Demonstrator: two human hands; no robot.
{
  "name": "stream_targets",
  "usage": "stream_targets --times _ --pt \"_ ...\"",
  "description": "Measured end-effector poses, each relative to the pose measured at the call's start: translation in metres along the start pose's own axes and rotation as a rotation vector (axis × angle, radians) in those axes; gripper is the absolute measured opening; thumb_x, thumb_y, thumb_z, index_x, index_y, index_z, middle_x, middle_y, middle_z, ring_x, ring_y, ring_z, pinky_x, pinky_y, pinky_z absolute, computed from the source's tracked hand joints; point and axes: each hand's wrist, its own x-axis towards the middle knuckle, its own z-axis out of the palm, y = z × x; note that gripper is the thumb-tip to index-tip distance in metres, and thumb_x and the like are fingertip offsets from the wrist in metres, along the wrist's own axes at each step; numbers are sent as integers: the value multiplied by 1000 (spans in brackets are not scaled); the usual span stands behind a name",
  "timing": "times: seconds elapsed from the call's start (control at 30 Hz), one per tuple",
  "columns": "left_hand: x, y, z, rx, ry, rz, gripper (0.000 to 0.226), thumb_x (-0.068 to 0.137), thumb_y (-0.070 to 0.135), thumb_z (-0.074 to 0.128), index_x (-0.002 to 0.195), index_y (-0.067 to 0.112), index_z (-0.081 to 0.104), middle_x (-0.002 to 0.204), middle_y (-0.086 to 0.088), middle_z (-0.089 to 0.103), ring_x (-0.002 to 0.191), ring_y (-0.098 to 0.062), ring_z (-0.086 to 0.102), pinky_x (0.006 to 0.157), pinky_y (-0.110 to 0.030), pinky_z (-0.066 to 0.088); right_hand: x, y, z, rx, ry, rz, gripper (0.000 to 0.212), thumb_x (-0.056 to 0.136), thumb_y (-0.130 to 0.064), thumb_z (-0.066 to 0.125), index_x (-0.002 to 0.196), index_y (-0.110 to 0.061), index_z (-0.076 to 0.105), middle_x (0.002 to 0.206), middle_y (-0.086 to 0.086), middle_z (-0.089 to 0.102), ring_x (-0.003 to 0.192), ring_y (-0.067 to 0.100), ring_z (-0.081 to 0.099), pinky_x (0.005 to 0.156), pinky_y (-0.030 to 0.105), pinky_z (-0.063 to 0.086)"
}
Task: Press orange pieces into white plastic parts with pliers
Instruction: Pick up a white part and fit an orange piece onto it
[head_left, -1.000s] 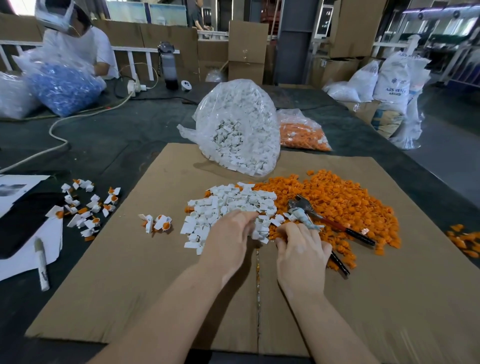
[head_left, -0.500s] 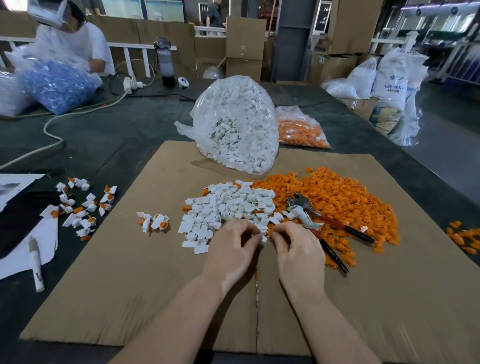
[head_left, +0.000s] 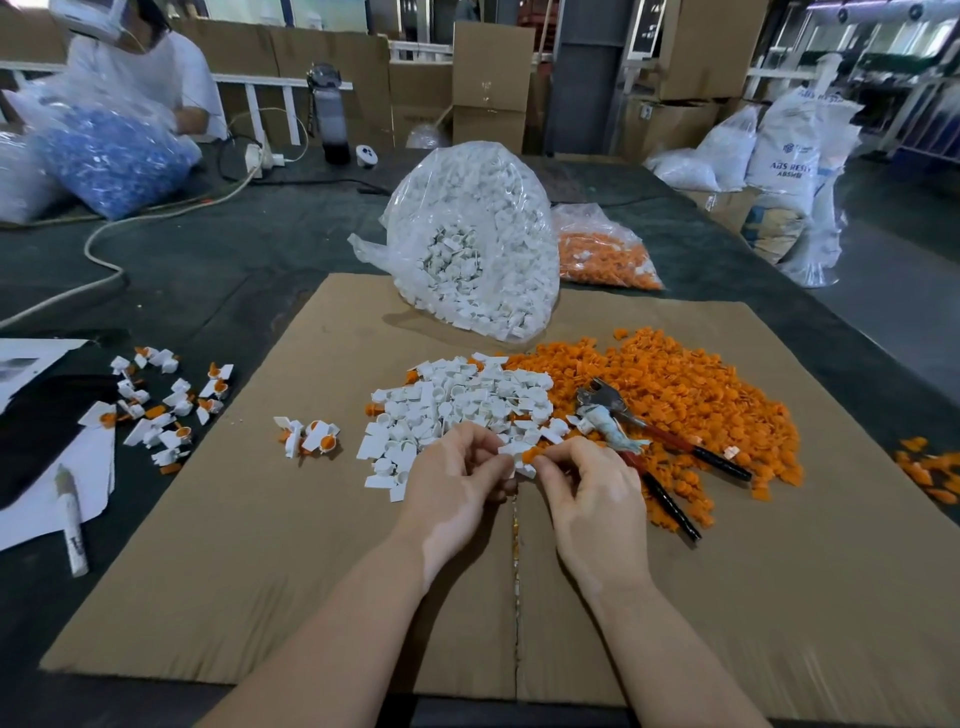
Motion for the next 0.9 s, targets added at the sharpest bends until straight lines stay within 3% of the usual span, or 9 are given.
stream_targets --times 0.17,0.37,0.67,0.8,0.9 --pt "0 1 1 60 3 12 7 87 6 62 86 12 58 72 -12 66 59 -9 64 64 -23 52 0 0 0 42 -1 -18 7 83 -15 69 78 -13 66 73 -6 62 70 7 47 73 31 34" --pt "-2 1 -1 13 -15 3 4 87 6 62 91 7 60 70 -11 66 58 -7 64 61 -18 52 1 3 3 -110 -73 -24 13 89 -22 62 80 -13 65 76 -2 65 78 18 56 72 26 19" --pt "-3 0 0 -38 7 19 9 85 2 63 87 10 60 69 -8 65 60 -8 63 62 -18 53 -2 -1 1 -147 -48 -69 22 81 -14 70 64 -11 58 58 -1 54 60 21 50 69 32 27" --pt "-5 -1 2 62 -5 62 11 85 2 63 83 13 62 72 -10 65 65 -15 63 72 -30 54 -4 -1 2 -184 -23 -147 30 71 -4 76 56 -9 50 51 0 48 51 22 45 63 33 32" --pt "-7 -1 1 188 -21 104 15 85 7 65 79 21 61 73 -5 67 71 -19 64 71 -26 51 -5 1 4 -192 -25 -168 31 69 -1 75 55 -8 49 50 2 47 50 24 45 62 33 30"
